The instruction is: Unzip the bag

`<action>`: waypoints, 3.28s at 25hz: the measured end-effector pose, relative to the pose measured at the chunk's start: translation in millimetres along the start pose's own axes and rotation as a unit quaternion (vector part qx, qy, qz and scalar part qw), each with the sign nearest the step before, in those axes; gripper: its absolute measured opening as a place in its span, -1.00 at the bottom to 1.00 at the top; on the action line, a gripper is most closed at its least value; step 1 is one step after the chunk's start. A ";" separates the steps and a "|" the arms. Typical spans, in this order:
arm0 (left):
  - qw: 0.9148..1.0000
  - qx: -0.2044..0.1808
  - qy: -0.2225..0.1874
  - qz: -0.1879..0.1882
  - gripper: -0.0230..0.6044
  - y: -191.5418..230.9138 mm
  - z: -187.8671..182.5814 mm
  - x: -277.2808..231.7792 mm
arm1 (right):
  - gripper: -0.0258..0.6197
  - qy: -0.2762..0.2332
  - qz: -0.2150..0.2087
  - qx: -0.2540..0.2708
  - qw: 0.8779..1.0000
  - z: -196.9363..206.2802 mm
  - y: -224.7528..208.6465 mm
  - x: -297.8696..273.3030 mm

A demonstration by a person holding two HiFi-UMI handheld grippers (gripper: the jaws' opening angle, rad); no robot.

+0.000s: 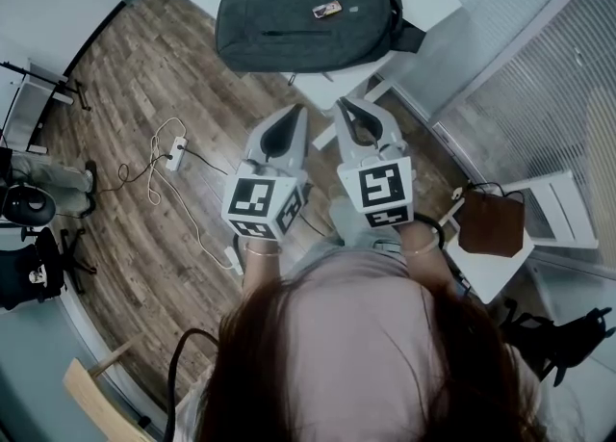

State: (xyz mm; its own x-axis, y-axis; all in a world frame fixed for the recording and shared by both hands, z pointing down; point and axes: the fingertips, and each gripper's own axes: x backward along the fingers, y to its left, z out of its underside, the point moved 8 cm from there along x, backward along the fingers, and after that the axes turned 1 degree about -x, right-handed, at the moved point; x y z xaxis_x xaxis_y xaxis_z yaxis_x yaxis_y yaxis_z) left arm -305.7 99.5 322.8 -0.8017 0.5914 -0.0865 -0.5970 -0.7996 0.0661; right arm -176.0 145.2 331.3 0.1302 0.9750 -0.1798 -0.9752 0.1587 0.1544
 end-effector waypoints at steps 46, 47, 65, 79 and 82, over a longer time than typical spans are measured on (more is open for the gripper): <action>0.993 0.052 0.095 -0.056 -0.89 89.8 100.4 -157.2 | -0.77 0.185 -0.082 0.038 0.979 116.5 -45.4 -164.0; 0.992 0.054 0.097 -0.057 -0.89 91.2 101.7 -159.0 | -0.77 0.186 -0.082 0.038 0.978 116.8 -45.2 -165.7; 0.984 0.102 0.139 -0.053 -0.90 109.8 120.0 -176.2 | -0.88 0.214 -0.073 0.078 0.971 120.3 -40.5 -180.9; 0.984 0.081 0.146 -0.056 -0.90 108.5 124.1 -177.6 | -0.89 0.205 -0.061 0.068 0.975 121.9 -41.4 -177.4; 0.984 0.078 0.149 -0.051 -0.90 110.2 123.9 -177.4 | -0.89 0.208 -0.067 0.064 0.974 121.5 -42.1 -178.1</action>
State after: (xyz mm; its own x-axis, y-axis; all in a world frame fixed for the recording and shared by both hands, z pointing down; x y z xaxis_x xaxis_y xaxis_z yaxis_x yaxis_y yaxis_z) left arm -232.9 -80.5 468.5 -0.7070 0.5915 -0.3876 -0.6895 -0.6985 0.1918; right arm -136.4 -16.3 474.9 0.1443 0.8010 -0.5811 -0.9208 0.3237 0.2176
